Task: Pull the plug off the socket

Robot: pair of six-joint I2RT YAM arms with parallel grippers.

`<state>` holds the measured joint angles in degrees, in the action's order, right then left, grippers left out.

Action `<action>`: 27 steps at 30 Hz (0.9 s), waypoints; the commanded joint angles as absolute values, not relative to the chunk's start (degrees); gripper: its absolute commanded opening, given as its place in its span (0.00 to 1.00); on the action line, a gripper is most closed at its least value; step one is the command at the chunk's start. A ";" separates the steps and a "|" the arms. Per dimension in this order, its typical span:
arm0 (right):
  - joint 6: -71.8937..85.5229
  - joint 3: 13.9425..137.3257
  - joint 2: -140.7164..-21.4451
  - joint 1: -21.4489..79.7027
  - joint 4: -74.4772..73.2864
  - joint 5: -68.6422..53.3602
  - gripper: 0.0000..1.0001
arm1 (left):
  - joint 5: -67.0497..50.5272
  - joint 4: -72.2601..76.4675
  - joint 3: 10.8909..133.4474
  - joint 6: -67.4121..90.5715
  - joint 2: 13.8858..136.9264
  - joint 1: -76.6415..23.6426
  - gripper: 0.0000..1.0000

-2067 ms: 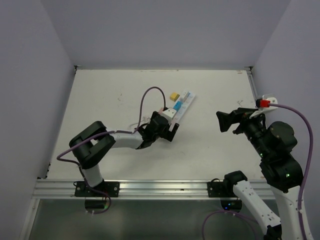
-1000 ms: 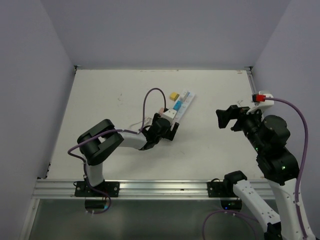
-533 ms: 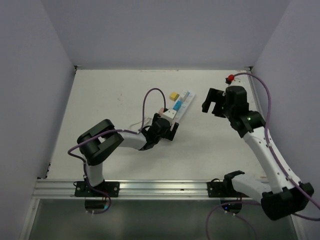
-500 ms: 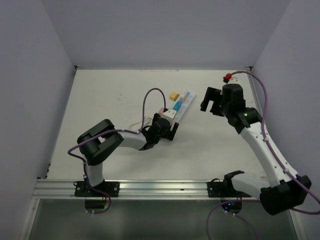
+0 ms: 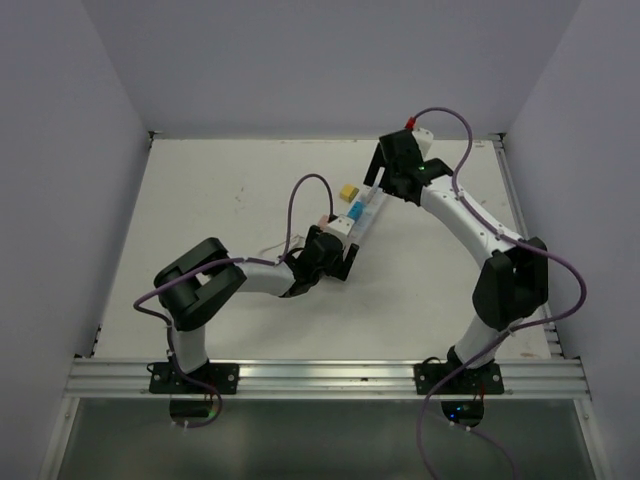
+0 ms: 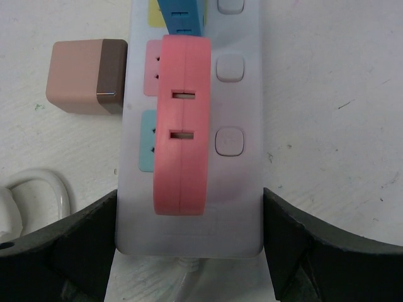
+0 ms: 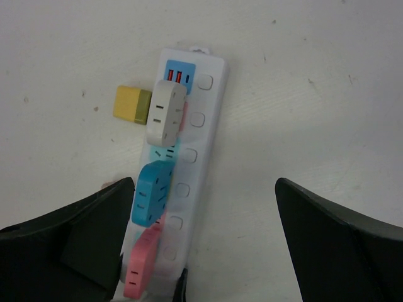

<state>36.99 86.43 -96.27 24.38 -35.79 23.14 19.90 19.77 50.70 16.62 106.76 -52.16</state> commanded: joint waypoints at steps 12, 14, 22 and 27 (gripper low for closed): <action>48.42 97.03 -111.26 27.25 -38.58 31.99 0.91 | 9.41 13.71 47.29 24.78 104.94 -52.56 0.00; 48.78 97.29 -112.06 27.33 -38.76 32.60 0.86 | 9.67 13.36 47.37 25.05 105.12 -52.56 0.00; 48.87 98.44 -115.22 27.25 -40.34 33.40 0.74 | 12.56 7.39 53.08 25.75 110.74 -53.17 0.00; 48.87 99.93 -116.89 26.54 -40.96 32.26 0.65 | 15.29 3.52 56.24 26.45 112.93 -54.31 0.00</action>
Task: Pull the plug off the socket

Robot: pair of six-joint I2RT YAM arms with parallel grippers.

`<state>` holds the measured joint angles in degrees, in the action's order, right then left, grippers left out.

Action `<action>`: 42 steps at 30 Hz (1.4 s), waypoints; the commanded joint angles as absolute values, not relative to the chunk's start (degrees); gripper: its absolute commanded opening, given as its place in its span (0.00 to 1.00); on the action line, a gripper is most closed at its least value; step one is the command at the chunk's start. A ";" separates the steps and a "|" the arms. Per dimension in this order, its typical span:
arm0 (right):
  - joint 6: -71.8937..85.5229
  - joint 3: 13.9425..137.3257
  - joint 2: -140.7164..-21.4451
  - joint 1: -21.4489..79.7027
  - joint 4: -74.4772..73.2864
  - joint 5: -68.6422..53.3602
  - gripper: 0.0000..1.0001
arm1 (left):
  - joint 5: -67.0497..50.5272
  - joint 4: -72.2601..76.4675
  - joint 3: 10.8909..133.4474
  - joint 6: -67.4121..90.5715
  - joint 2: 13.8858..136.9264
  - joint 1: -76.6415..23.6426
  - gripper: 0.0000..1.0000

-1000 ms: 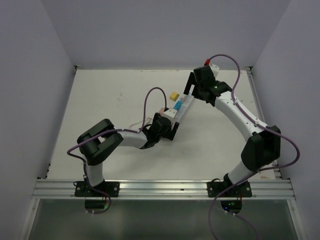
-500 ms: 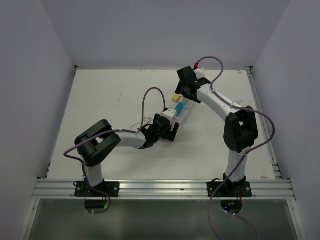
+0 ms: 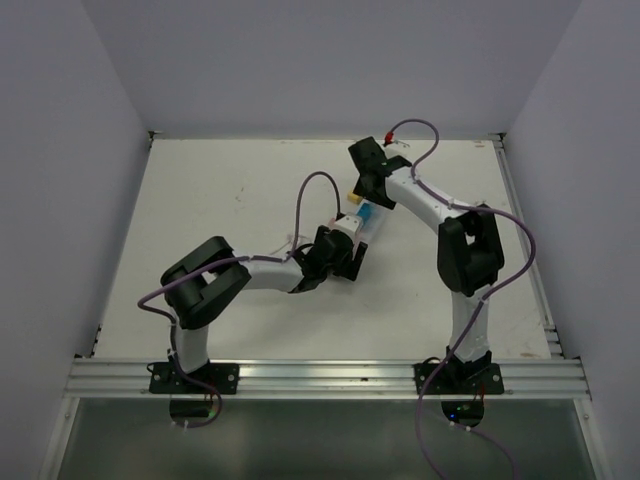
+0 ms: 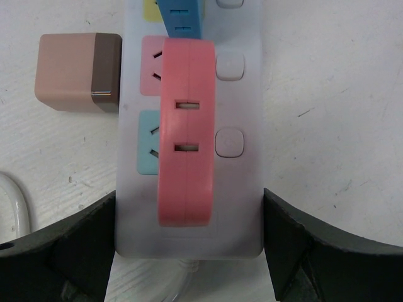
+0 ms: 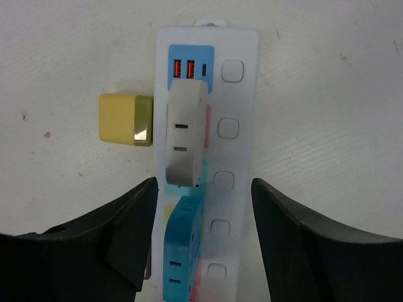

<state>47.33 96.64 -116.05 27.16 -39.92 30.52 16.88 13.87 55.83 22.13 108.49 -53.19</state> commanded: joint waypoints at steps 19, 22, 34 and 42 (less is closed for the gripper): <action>44.91 107.93 -124.18 21.10 -42.01 24.96 0.42 | 18.02 -5.45 63.98 27.07 120.41 -56.16 0.00; 44.91 108.81 -125.24 20.92 -42.10 24.61 0.41 | 18.02 -5.80 64.42 27.07 120.67 -56.16 0.00; 44.21 113.72 -126.91 20.65 -44.90 24.79 0.00 | 17.84 -8.61 67.23 26.72 123.39 -56.60 0.00; 43.86 123.21 -129.11 20.30 -52.55 25.66 0.00 | 17.05 -13.09 72.33 26.28 128.14 -57.30 0.00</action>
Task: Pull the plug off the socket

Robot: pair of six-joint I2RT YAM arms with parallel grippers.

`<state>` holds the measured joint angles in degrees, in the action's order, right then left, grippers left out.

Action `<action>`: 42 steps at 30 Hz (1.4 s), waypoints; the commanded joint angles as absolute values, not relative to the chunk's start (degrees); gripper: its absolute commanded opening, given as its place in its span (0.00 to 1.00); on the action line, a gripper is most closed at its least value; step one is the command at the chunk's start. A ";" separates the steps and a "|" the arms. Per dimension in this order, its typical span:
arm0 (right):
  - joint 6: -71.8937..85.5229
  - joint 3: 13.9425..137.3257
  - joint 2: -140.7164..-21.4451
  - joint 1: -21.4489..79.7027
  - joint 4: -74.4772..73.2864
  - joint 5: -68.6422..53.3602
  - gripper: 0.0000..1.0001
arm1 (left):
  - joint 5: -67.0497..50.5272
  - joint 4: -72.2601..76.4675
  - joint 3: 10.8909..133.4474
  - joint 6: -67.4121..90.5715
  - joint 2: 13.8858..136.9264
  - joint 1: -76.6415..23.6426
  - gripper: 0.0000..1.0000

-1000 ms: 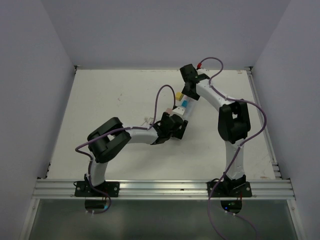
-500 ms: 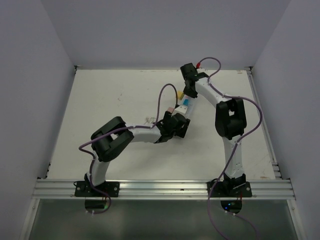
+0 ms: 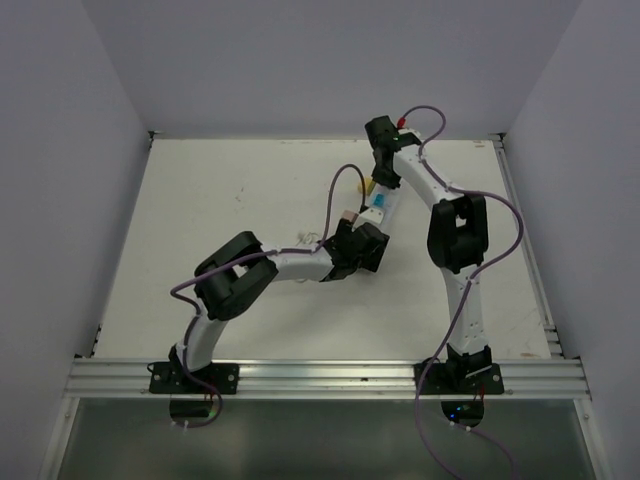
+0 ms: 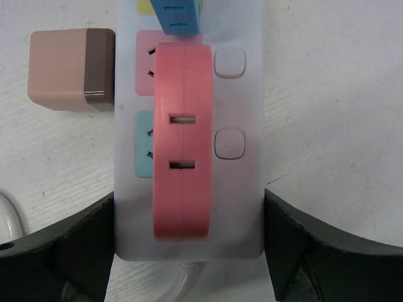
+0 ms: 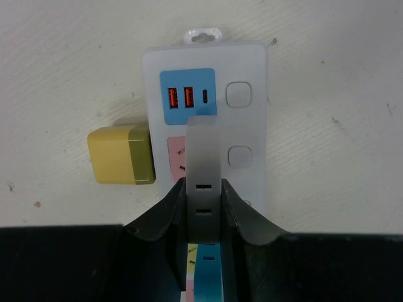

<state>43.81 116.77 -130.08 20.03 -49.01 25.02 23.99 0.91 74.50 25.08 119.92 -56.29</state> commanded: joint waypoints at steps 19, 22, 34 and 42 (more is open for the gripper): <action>40.43 117.08 -125.43 19.95 -49.40 20.48 0.00 | 14.15 -17.05 76.64 25.93 131.84 -57.30 0.00; 40.34 113.04 -123.05 20.48 -47.29 20.65 0.00 | 14.15 -16.96 76.47 26.02 131.75 -57.30 0.00; 37.88 111.53 -121.55 21.80 -48.16 24.26 0.00 | 13.54 -17.05 76.46 26.19 131.57 -57.22 0.00; 39.81 108.37 -120.85 22.50 -46.93 23.38 0.00 | 13.71 -16.96 76.38 26.28 131.40 -57.22 0.00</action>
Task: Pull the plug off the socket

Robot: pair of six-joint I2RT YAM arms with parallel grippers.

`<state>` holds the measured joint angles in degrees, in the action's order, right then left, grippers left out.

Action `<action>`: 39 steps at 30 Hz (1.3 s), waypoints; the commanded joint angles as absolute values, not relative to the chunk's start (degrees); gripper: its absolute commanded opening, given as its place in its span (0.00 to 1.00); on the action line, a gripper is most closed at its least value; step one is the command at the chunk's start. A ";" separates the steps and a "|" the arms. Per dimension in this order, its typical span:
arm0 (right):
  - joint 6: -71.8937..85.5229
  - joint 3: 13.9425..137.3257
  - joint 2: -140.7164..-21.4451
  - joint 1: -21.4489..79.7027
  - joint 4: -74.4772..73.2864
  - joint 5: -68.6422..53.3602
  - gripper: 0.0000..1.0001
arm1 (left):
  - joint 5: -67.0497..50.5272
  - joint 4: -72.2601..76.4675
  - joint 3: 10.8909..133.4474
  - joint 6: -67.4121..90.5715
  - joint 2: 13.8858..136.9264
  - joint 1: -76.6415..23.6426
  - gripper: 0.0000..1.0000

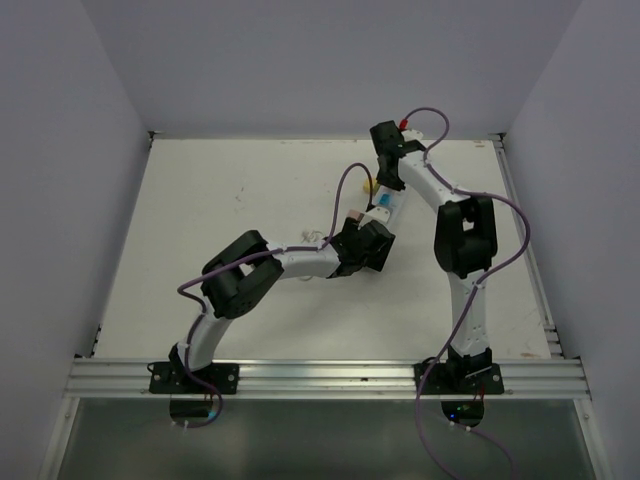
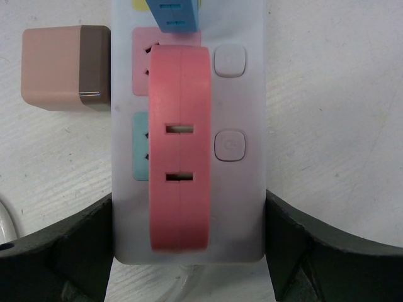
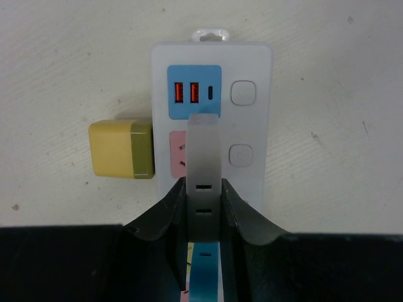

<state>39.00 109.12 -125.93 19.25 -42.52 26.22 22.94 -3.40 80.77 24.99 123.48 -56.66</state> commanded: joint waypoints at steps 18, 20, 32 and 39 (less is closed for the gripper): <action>41.92 128.49 -127.97 18.81 -57.56 20.05 0.00 | 12.57 -17.84 76.90 26.10 132.01 -57.22 0.00; 41.49 128.41 -128.06 18.37 -57.83 19.43 0.00 | 12.65 -18.02 77.17 26.10 132.28 -57.22 0.00; 37.45 107.77 -115.68 15.47 -47.47 18.64 0.00 | 11.69 -15.73 72.51 27.68 128.32 -53.97 0.00; 36.65 88.96 -103.02 10.46 -32.02 11.09 0.00 | 13.97 -18.01 71.46 26.46 126.30 -51.68 0.00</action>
<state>37.76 93.80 -109.58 12.62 -42.17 15.84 17.78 -0.86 76.82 23.46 120.70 -54.00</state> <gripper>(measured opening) 0.234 0.842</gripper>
